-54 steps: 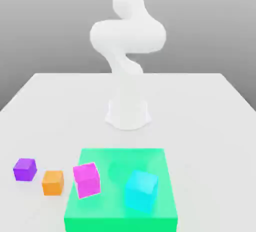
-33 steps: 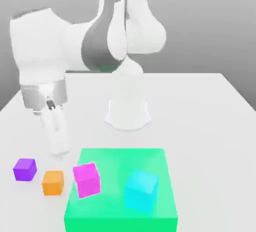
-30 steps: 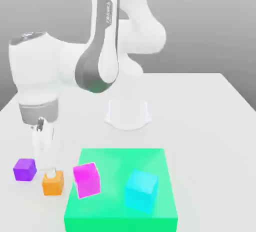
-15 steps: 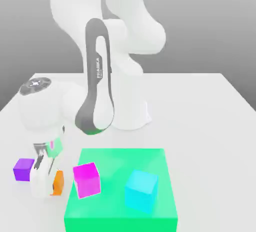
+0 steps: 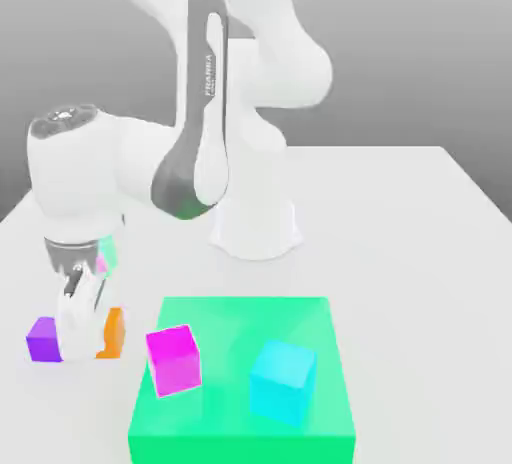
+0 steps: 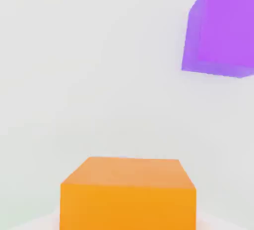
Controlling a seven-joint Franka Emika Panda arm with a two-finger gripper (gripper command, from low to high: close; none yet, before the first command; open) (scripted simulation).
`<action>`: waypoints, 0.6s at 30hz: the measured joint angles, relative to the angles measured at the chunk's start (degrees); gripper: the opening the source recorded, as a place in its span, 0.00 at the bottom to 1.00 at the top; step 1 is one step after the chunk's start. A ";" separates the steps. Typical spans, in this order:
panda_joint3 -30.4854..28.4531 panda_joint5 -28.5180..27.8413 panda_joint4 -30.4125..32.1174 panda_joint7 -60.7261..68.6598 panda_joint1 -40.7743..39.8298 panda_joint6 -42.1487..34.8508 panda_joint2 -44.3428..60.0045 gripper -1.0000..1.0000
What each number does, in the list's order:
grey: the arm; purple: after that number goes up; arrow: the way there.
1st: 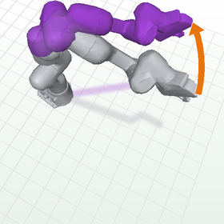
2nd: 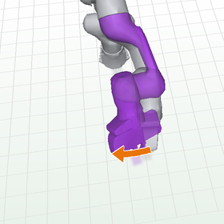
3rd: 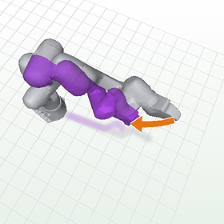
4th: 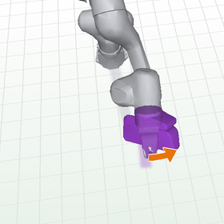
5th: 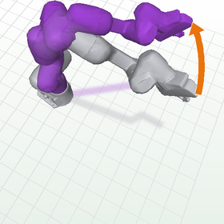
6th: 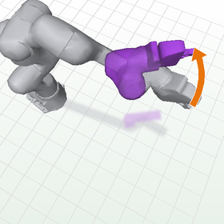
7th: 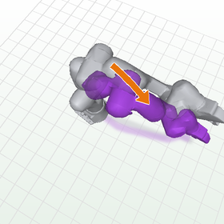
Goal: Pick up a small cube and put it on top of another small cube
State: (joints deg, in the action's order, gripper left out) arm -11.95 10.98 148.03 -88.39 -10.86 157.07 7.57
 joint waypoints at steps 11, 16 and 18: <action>8.18 2.05 -13.06 27.57 6.93 -16.88 -5.79 0.00; 10.29 -3.39 -12.98 34.72 10.24 -20.82 -7.77 0.00; 10.65 -5.92 -12.74 37.26 12.03 -22.20 -8.55 0.00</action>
State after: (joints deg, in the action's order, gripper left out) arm -1.31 5.06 135.29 -51.12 1.17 134.87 -0.98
